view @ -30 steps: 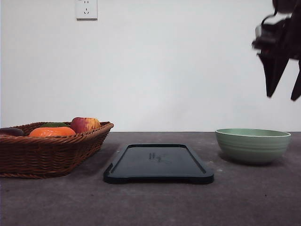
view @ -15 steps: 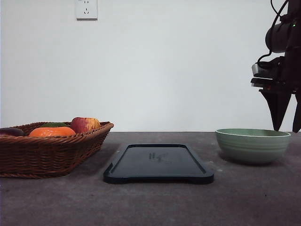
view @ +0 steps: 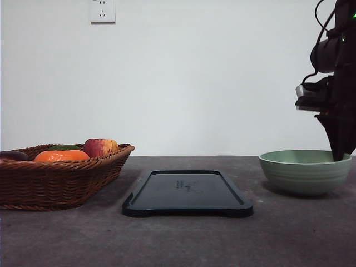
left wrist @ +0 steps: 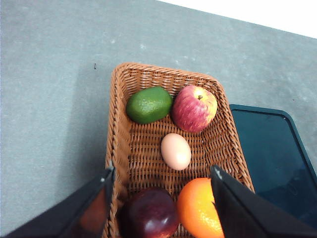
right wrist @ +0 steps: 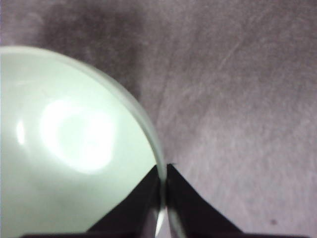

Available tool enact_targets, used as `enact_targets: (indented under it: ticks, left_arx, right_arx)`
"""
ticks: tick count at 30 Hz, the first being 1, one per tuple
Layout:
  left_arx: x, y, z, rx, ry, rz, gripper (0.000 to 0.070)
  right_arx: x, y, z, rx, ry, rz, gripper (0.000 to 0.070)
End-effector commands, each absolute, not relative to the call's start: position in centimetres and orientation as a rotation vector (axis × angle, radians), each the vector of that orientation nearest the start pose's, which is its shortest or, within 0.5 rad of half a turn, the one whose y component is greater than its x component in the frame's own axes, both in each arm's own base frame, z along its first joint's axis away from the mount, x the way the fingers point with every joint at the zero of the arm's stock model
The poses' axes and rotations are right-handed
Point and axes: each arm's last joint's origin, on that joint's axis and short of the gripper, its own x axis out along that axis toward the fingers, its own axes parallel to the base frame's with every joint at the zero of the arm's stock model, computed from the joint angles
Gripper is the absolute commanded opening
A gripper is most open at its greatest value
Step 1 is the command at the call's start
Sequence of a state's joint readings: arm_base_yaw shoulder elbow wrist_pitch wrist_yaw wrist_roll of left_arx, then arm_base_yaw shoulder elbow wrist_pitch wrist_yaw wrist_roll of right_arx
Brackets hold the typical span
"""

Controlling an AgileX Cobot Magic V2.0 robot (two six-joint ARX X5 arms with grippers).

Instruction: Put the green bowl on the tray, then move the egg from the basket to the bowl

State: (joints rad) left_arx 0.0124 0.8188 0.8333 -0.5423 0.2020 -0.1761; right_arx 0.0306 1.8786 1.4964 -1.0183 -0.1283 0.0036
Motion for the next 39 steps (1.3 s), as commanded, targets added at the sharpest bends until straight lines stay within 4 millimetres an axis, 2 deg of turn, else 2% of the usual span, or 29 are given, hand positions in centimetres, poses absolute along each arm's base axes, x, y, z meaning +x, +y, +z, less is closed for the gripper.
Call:
enact_targets:
  ticks: [1,8,15,22,27,33,39]
  left_arx:
    - [16.8,-0.4,31.9,-0.224,0.512,-0.144,0.0391]
    - [16.8,-0.4,31.9,-0.224,0.512,-0.144,0.0390]
    - [16.8,-0.4,31.9,-0.224,0.512,-0.144,0.0390]
    - [16.8,-0.4,31.9,-0.225,0.513,-0.144,0.0391]
    - [16.8,-0.4,31.9,-0.226,0.515,-0.143,0.0390]
    - [16.8,-0.4,31.8,-0.227,0.525,-0.142,0.0390]
    - [16.7,-0.4,31.7,-0.228,0.535,-0.141,0.0390]
  right_arx:
    - [37.1,1.6,23.4,0.071,1.400,0.134,0.0000]
    - [36.8,3.7,27.9,0.033,1.420,0.186,0.0000]
    - [36.7,7.8,29.9,-0.003,1.355,0.291,0.0000]
    - [36.6,13.3,29.4,-0.043,1.281,0.410,0.0000]
    - [36.8,16.3,28.4,-0.056,1.239,0.460,0.0000]
    - [37.6,18.3,26.6,-0.063,1.223,0.482,0.0000]
    - [38.6,18.9,24.7,-0.056,1.240,0.473,0.0000]
